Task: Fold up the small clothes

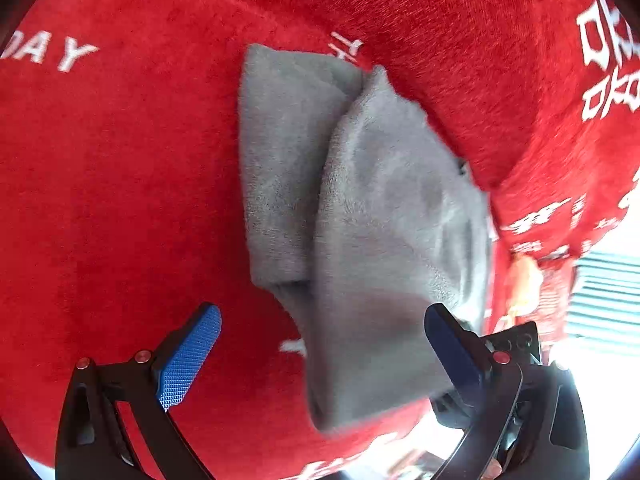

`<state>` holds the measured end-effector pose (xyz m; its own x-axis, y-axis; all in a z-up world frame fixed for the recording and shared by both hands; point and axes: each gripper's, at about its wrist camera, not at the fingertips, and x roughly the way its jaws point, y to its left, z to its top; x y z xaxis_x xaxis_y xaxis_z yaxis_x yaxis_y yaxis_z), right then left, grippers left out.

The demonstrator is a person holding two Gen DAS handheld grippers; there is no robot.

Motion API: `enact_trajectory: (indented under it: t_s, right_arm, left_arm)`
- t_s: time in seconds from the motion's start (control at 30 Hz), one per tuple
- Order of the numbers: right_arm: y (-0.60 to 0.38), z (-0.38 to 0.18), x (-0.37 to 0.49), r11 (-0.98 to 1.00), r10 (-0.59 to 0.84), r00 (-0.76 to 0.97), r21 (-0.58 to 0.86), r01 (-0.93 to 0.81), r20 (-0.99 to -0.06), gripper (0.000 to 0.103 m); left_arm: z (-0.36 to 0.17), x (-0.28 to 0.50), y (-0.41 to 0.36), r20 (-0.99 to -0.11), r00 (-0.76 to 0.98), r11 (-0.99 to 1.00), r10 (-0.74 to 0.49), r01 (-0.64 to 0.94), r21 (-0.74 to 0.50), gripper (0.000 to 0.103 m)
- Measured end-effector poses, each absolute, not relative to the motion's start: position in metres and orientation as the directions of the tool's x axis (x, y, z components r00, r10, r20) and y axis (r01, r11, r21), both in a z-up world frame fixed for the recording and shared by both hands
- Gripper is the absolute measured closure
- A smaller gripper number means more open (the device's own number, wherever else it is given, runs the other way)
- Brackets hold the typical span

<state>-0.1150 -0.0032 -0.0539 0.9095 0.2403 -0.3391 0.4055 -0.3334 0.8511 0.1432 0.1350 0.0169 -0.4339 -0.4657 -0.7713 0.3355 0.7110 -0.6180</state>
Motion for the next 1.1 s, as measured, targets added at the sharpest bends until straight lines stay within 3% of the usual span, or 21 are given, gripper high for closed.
enact_trajectory:
  t_s: [0.23, 0.47, 0.53, 0.6, 0.67, 0.77, 0.8, 0.87, 0.97, 1.1]
  right_arm:
    - [-0.019, -0.018, -0.107, -0.189, 0.304, 0.894, 0.898, 0.396, -0.330, 0.095]
    - [-0.003, -0.035, -0.106, -0.074, 0.409, 0.785, 0.840, 0.538, -0.466, 0.093]
    - [0.002, -0.038, -0.104, -0.010, 0.476, 0.712, 0.807, 0.591, -0.516, 0.090]
    - [0.004, -0.037, -0.104, 0.070, 0.535, 0.624, 0.765, 0.640, -0.570, 0.082]
    - [-0.001, -0.028, -0.107, 0.147, 0.568, 0.554, 0.737, 0.660, -0.609, 0.068]
    - [-0.028, -0.002, -0.115, 0.229, 0.518, 0.554, 0.730, 0.644, -0.652, 0.066]
    - [-0.038, 0.006, -0.118, 0.254, 0.476, 0.566, 0.721, 0.644, -0.673, 0.069]
    - [-0.064, 0.022, -0.120, 0.324, 0.363, 0.583, 0.685, 0.652, -0.727, 0.099]
    - [-0.096, 0.021, -0.110, 0.411, 0.250, 0.525, 0.580, 0.703, -0.813, 0.099]
    - [-0.105, -0.021, -0.086, 0.479, 0.276, 0.398, 0.484, 0.732, -0.875, 0.099]
  left_arm:
    - [0.009, 0.157, 0.082, -0.654, -0.504, 0.612, -0.565, 0.275, -0.741, 0.001]
    - [0.010, 0.140, 0.038, -0.771, -0.469, 0.626, -0.431, 0.460, -0.630, 0.005]
    - [0.007, 0.136, 0.034, -0.811, -0.447, 0.640, -0.377, 0.507, -0.577, 0.029]
    - [0.004, 0.132, 0.034, -0.849, -0.412, 0.649, -0.330, 0.554, -0.521, 0.041]
    - [0.007, 0.130, 0.032, -0.878, -0.380, 0.651, -0.291, 0.594, -0.473, 0.059]
    - [0.012, 0.131, 0.036, -0.887, -0.364, 0.648, -0.283, 0.610, -0.457, 0.081]
    - [0.014, 0.131, 0.036, -0.889, -0.358, 0.647, -0.284, 0.613, -0.454, 0.081]
    - [0.017, 0.129, 0.035, -0.895, -0.344, 0.649, -0.284, 0.618, -0.443, 0.084]
    - [0.024, 0.132, 0.040, -0.883, -0.340, 0.654, -0.324, 0.594, -0.469, 0.084]
    - [0.035, 0.134, 0.041, -0.843, -0.361, 0.658, -0.398, 0.528, -0.537, 0.084]
